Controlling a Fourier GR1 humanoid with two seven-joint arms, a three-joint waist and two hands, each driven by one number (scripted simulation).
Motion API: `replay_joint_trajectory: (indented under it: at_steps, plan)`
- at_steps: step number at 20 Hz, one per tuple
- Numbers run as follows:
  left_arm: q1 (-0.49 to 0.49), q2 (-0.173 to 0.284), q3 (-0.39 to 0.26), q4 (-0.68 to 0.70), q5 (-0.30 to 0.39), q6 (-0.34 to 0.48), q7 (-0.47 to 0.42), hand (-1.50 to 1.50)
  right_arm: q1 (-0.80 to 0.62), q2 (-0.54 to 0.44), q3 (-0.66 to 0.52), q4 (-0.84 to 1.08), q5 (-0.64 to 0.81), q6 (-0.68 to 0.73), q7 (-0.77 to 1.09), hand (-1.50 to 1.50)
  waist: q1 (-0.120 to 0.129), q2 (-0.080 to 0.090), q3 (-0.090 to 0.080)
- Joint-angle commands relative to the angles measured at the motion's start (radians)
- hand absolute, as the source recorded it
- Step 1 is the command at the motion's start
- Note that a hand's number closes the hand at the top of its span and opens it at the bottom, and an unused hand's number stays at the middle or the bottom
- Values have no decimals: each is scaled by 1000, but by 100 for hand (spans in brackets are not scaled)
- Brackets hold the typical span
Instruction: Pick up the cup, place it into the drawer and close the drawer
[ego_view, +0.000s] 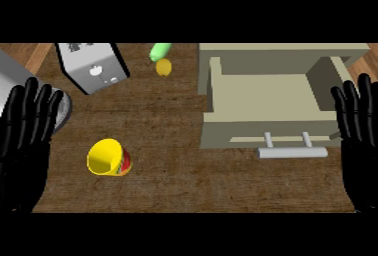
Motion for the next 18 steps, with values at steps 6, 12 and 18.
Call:
replay_joint_trajectory:
  at_steps: [6, 12, 18]
  plan:
    - [162, 21, -134, -99, 116, -193, -47, -150, 57, 0, 0, -17, 25, 2, -28, -150, 22, -14, 17]
    - [163, -40, -85, 21, 276, -160, 56, -150, -47, -59, 1, 87, 48, 55, 42, -150, 23, -11, 17]
    - [247, 7, 26, 123, 357, -278, -39, -150, -5, -80, -24, -12, 6, 95, 108, -150, 21, -13, 16]
